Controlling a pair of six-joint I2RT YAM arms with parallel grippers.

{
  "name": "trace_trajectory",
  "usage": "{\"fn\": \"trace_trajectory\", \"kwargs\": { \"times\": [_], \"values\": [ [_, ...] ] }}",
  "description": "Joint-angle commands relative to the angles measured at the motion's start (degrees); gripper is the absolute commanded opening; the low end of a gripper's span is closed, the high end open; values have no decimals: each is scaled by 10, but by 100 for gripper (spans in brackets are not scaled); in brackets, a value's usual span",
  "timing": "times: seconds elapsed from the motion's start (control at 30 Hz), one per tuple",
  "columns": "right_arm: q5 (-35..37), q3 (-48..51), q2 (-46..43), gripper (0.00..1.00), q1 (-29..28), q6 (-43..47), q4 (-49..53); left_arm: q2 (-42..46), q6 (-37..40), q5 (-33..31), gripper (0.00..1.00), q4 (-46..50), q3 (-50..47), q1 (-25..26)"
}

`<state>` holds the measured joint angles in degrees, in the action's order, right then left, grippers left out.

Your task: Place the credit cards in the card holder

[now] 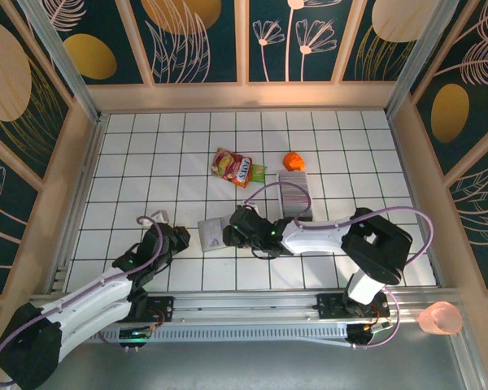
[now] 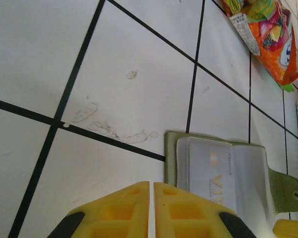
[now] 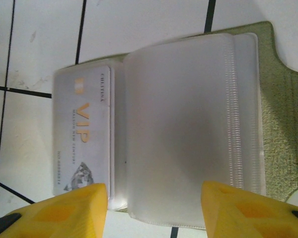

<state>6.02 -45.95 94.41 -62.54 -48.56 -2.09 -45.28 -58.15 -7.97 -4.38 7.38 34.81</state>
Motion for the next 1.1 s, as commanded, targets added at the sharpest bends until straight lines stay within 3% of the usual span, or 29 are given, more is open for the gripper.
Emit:
{"fn": "trace_trajectory", "kwargs": {
  "times": [0.0, 0.3, 1.07],
  "values": [
    [11, -19, 17, 53, 4, -4, 10, -4, 14, 10, 11, -22, 3, -1],
    [-9, -39, 56, 57, 2, -1, 9, 5, 16, -1, 11, -17, 1, -1],
    [-90, -63, 94, 55, -25, -20, -129, 125, -11, -50, 6, 74, 23, -1]
  ]
}}
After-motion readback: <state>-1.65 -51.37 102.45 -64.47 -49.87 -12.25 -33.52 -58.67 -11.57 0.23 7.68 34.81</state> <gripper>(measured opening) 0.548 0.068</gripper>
